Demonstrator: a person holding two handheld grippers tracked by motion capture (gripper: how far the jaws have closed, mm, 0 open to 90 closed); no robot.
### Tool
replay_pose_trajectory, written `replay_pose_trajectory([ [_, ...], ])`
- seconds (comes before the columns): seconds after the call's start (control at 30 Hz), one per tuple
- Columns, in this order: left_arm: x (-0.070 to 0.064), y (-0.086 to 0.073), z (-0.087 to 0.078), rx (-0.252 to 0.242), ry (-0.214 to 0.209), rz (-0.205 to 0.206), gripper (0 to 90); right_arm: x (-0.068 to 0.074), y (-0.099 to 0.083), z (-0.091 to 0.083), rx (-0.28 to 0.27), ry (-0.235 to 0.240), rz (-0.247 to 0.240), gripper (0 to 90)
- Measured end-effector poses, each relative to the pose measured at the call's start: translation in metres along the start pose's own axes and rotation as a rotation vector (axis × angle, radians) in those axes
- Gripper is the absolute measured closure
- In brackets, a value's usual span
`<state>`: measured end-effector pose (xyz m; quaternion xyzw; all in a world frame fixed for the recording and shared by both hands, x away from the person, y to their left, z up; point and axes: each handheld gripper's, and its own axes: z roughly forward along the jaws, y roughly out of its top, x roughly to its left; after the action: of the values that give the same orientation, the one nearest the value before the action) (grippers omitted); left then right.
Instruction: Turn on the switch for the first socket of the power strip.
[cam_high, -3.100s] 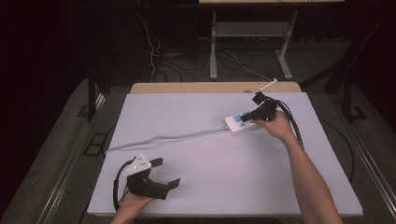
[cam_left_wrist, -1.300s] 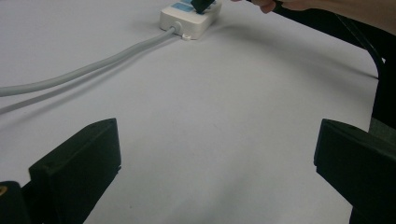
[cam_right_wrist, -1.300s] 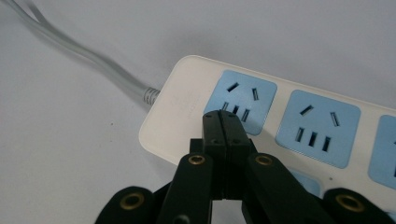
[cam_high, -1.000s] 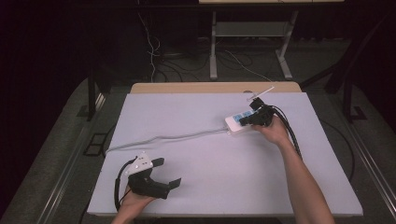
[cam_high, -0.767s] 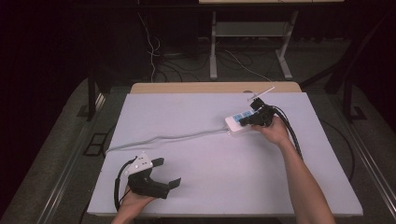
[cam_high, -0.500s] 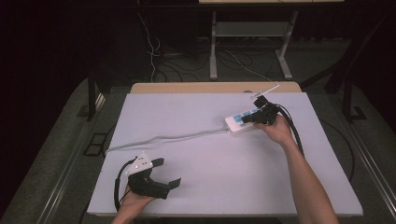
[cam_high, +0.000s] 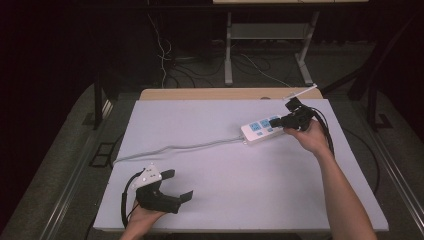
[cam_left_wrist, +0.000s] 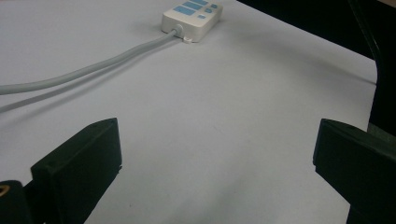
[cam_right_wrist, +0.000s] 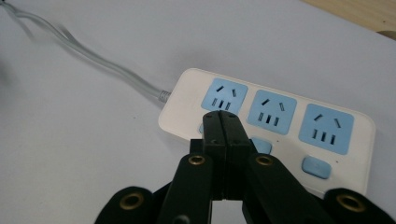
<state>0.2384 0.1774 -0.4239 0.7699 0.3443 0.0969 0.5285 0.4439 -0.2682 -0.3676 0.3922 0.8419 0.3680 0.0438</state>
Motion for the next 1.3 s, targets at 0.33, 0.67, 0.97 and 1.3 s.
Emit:
replay_pose_trajectory([
  [0.33,-0.001,0.0,0.0,-0.005,-0.004,-0.002,0.0,0.004,-0.013,-0.028,-0.078,0.007,0.076,82.4],
  [0.67,-0.002,0.0,0.001,-0.007,-0.007,-0.006,0.0,0.012,-0.033,-0.045,-0.132,0.016,0.141,43.9],
  [0.97,-0.002,0.0,0.002,-0.006,-0.008,-0.004,0.2,0.027,-0.049,-0.057,-0.143,-0.024,0.165,0.3],
  [1.3,-0.002,0.0,0.001,-0.011,-0.011,-0.012,0.1,0.043,-0.068,-0.066,-0.159,0.002,0.145,0.2],
])
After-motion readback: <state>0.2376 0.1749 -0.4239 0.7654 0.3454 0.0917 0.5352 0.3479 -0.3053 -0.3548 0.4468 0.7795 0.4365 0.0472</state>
